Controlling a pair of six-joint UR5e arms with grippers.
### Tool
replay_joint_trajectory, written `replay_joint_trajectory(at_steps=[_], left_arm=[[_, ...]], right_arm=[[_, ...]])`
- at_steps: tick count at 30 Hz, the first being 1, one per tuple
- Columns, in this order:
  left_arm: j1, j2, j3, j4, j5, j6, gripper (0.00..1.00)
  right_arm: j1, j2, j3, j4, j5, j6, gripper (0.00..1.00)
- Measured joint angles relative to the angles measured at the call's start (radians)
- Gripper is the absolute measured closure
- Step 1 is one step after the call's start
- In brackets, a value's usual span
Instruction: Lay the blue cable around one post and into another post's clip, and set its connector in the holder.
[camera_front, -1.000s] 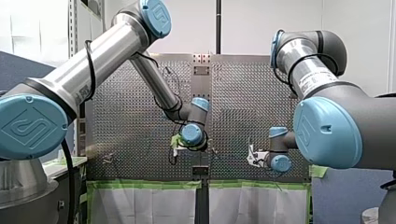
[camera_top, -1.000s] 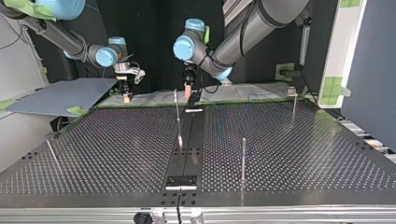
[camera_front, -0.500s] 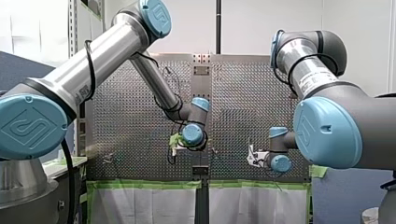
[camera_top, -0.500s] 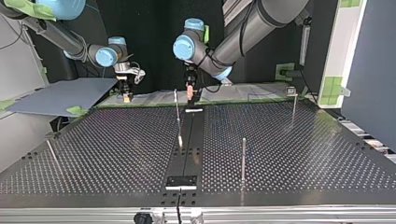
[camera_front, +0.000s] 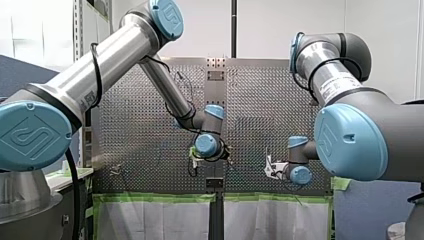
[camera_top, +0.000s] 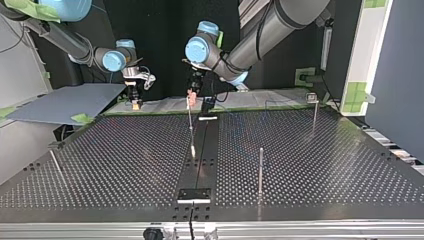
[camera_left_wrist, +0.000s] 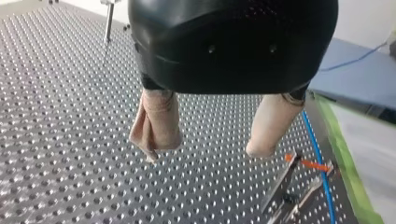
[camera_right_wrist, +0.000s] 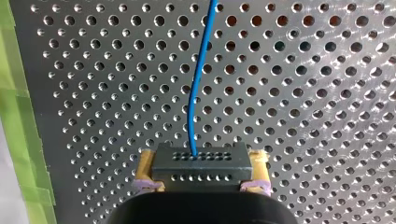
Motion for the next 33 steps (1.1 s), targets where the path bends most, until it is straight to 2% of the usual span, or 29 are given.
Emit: replay_joint_trajectory(at_steps=[15,33], left_arm=[[0.004,-0.001,0.000,0.001,0.135,-0.015,0.00],[0.005,-0.001,0.000,-0.005,0.138,-0.014,0.00]], right_arm=[[0.000,0.002,0.000,0.000,0.000,-0.001,1.00],[0.000,0.002,0.000,-0.002,0.000,0.000,1.00]])
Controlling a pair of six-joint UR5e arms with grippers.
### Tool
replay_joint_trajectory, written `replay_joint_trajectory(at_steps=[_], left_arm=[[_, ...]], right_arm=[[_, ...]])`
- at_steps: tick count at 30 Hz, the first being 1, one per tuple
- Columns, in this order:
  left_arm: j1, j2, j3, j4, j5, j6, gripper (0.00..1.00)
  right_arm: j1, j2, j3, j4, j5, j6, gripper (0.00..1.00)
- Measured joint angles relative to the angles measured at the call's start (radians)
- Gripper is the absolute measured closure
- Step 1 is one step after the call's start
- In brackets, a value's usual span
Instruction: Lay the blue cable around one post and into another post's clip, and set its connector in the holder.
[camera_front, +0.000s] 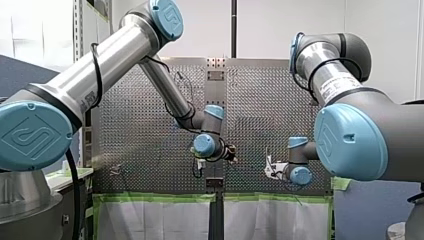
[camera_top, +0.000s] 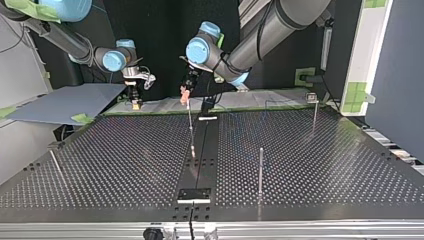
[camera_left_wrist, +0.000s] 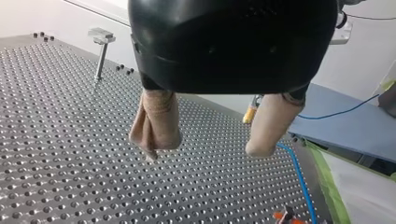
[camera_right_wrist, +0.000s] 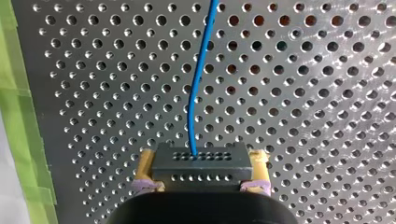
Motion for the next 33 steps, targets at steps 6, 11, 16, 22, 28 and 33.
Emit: replay_joint_trajectory(at_steps=[6,11,16,22,28,33], left_arm=[[0.000,0.000,0.000,-0.005,-0.035,-0.002,0.00],[0.000,0.000,0.000,-0.018,-0.083,-0.008,0.00],[-0.002,0.000,0.000,-0.024,-0.130,-0.008,0.00],[-0.003,0.001,0.000,-0.025,-0.143,-0.008,0.00],[-0.004,0.001,0.000,-0.025,-0.143,-0.010,0.00],[-0.005,0.000,0.000,-0.025,-0.143,-0.010,0.00]], right_arm=[[-0.001,0.000,0.000,-0.001,0.000,0.001,1.00],[-0.001,0.000,0.000,-0.001,0.000,0.001,1.00],[-0.001,0.000,0.000,0.000,0.000,0.001,1.00],[-0.001,0.000,0.000,0.000,0.000,0.000,1.00],[-0.001,0.001,0.000,0.001,0.000,0.000,1.00],[-0.001,0.001,0.000,0.002,0.000,-0.001,1.00]])
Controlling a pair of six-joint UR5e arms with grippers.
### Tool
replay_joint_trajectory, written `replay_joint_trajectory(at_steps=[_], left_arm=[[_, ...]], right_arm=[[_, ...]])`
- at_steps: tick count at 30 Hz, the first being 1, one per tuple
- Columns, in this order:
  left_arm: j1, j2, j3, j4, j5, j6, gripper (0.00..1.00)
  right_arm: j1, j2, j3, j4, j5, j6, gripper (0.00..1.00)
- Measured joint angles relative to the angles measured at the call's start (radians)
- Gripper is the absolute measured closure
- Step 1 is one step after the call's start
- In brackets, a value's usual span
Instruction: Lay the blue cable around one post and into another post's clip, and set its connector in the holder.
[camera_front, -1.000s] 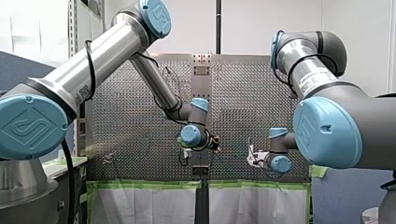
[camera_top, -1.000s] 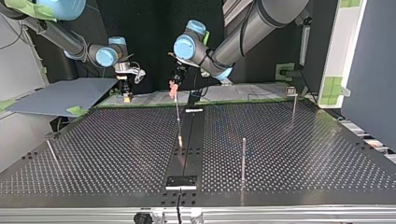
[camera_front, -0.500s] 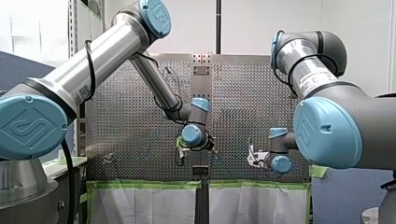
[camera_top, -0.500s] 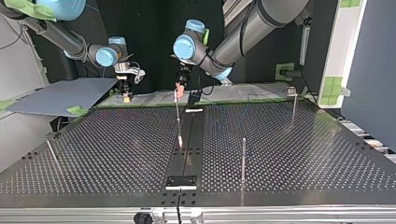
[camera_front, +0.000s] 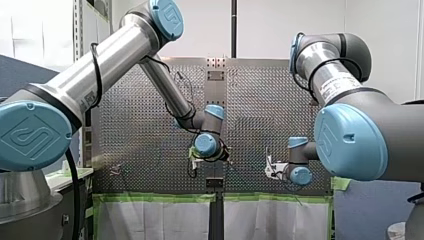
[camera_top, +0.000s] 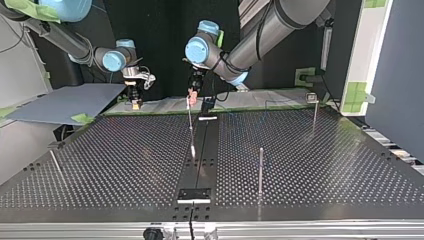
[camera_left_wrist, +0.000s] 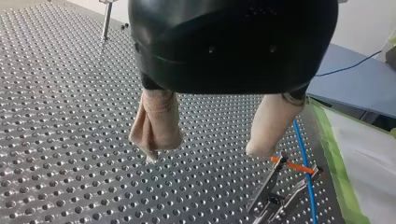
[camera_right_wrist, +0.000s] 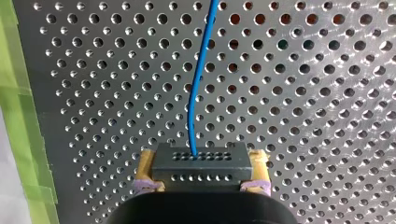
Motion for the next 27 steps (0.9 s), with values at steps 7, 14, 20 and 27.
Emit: replay_joint_trajectory(at_steps=[7,14,20,27], left_arm=[[0.000,0.000,-0.001,0.000,0.000,-0.002,0.00],[0.000,0.000,0.000,0.000,-0.001,-0.002,0.00],[0.002,0.000,0.000,-0.003,-0.004,-0.001,0.00],[0.006,0.028,-0.018,-0.060,-0.057,0.003,0.00]], right_arm=[[0.000,0.000,0.000,0.000,0.000,0.000,1.00],[0.000,0.001,0.000,0.000,0.000,0.000,1.00],[0.000,0.001,0.000,0.000,0.000,-0.001,1.00],[0.000,0.001,0.000,0.002,0.000,-0.001,1.00]])
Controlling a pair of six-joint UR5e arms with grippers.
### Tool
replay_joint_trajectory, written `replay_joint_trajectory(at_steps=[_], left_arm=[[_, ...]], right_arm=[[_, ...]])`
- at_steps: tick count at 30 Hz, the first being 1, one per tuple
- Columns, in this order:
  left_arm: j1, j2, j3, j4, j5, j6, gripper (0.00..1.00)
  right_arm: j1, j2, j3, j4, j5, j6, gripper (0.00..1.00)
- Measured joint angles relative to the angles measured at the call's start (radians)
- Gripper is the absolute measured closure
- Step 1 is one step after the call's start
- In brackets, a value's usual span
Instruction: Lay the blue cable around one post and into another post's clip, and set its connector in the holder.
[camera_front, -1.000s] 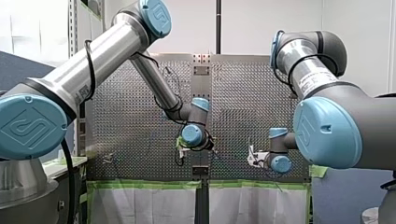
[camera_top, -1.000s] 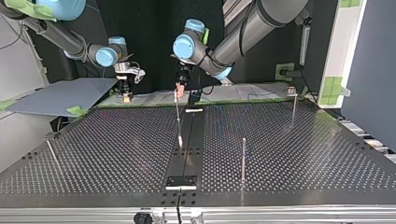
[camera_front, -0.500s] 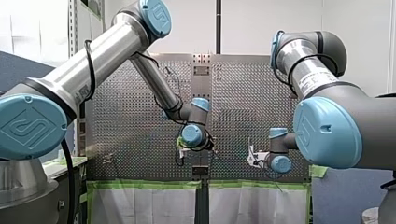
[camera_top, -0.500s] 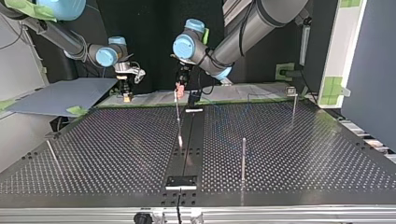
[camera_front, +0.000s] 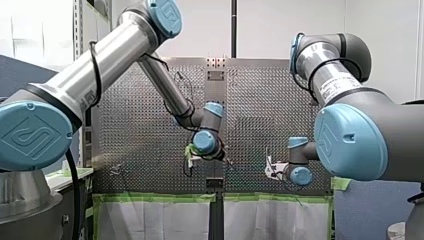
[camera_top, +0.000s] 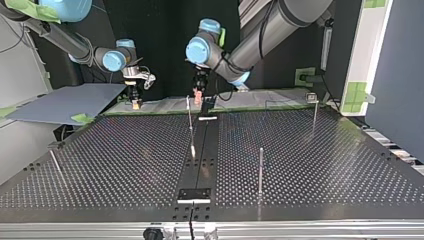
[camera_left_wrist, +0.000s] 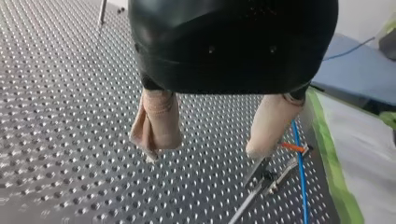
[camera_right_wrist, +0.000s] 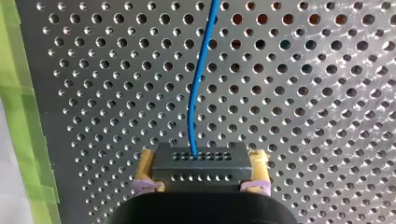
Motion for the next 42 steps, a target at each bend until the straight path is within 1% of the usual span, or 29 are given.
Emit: replay_joint_trajectory(at_steps=[3,5,9,12,15,17,21,27,34,37,42], left_arm=[[0.006,0.028,-0.026,-0.010,-0.030,-0.004,0.00],[0.011,0.046,-0.044,-0.002,-0.049,-0.011,0.00],[0.028,0.089,-0.087,0.021,-0.092,-0.041,0.00],[0.041,0.121,-0.118,0.007,-0.118,-0.063,0.00],[0.063,0.152,-0.149,-0.012,-0.124,-0.082,0.00],[0.079,0.171,-0.168,-0.025,-0.120,-0.096,0.00],[0.122,0.216,-0.193,-0.049,-0.088,-0.137,0.00],[0.177,0.271,-0.196,-0.035,-0.035,-0.192,0.00],[0.247,0.340,-0.186,-0.033,0.032,-0.261,0.00],[0.280,0.374,-0.185,-0.041,0.038,-0.295,0.00],[0.333,0.427,-0.185,-0.043,0.025,-0.348,0.00]], right_arm=[[0.000,0.000,0.000,-0.001,0.000,0.000,1.00],[0.000,0.000,0.000,-0.003,0.000,0.001,1.00],[0.000,0.000,0.000,-0.007,-0.002,0.002,1.00],[-0.001,0.000,0.000,-0.007,-0.005,0.002,1.00],[-0.001,0.000,0.000,-0.008,-0.006,0.005,1.00],[-0.001,0.001,0.000,-0.008,-0.006,0.006,1.00],[-0.002,0.001,0.000,-0.010,-0.009,0.010,1.00],[-0.001,0.002,0.000,-0.013,-0.016,0.017,1.00],[-0.002,0.003,0.000,-0.015,-0.021,0.020,1.00],[-0.002,0.004,0.000,-0.015,-0.021,0.021,1.00],[-0.002,0.006,0.000,-0.016,-0.021,0.023,1.00]])
